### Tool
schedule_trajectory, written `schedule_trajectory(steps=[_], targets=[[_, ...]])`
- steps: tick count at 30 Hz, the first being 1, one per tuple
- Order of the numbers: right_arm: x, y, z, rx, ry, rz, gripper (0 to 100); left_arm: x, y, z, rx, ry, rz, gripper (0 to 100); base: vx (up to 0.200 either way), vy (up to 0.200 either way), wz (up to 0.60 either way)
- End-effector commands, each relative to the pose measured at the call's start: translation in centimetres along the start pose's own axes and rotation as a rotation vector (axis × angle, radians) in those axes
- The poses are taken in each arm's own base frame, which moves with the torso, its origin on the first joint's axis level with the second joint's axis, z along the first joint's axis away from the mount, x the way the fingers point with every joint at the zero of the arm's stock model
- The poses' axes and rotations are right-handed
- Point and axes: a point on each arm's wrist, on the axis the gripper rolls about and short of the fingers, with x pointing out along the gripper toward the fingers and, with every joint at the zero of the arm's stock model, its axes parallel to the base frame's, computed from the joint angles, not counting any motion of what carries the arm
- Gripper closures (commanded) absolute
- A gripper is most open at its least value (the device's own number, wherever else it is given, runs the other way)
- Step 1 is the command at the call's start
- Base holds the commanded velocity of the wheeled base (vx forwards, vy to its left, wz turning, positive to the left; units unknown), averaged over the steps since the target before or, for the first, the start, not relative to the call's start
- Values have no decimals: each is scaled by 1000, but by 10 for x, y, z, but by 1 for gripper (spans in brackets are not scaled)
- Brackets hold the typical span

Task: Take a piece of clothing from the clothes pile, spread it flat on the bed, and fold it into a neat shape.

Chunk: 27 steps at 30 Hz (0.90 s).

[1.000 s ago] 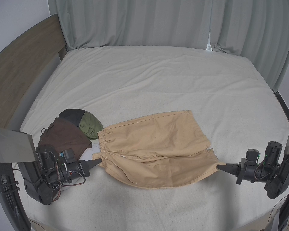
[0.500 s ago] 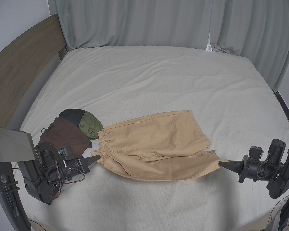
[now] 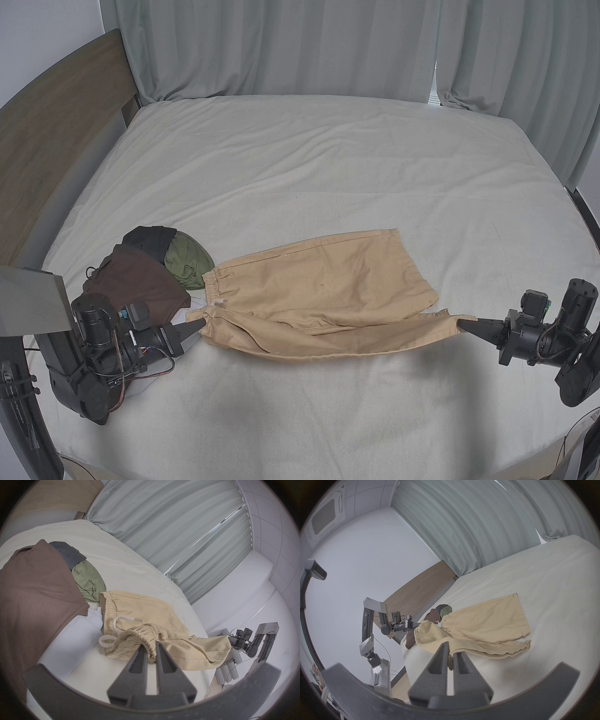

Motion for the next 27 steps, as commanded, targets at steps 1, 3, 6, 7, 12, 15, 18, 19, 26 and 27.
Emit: schedule_trajectory(steps=[1, 3, 6, 7, 12, 15, 18, 19, 26, 27], targets=[[-1, 3, 5, -18, -15, 6, 100, 0, 0, 1, 1, -3, 0, 100, 0, 0, 0], [-1, 4, 5, -20, -15, 6, 100, 0, 0, 1, 1, -3, 0, 100, 0, 0, 0], [-1, 4, 4, -20, -14, 8, 100, 0, 1, 2, 2, -8, 3, 100, 0, 0, 0], [-1, 5, 5, -21, -14, 9, 100, 0, 1, 2, 2, -10, 3, 100, 0, 0, 0], [-2, 6, 8, -27, -25, 11, 100, 0, 1, 3, 1, -12, 2, 100, 0, 0, 0], [0, 4, 10, -20, -31, 8, 100, 0, 2, 3, 1, -13, 3, 100, 0, 0, 0], [7, -5, 15, 5, -45, 1, 100, 1, 2, 5, 3, -19, 0, 100, 0, 0, 0], [9, -7, 15, 9, -48, -1, 100, 2, 2, 5, 5, -22, 1, 100, 0, 0, 0], [31, -20, 30, 55, -115, -59, 100, 4, 1, 13, -8, -70, 25, 100, 0, 0, 0], [31, -20, 30, 56, -116, -58, 100, 5, 0, 14, -6, -73, 24, 100, 0, 0, 0]])
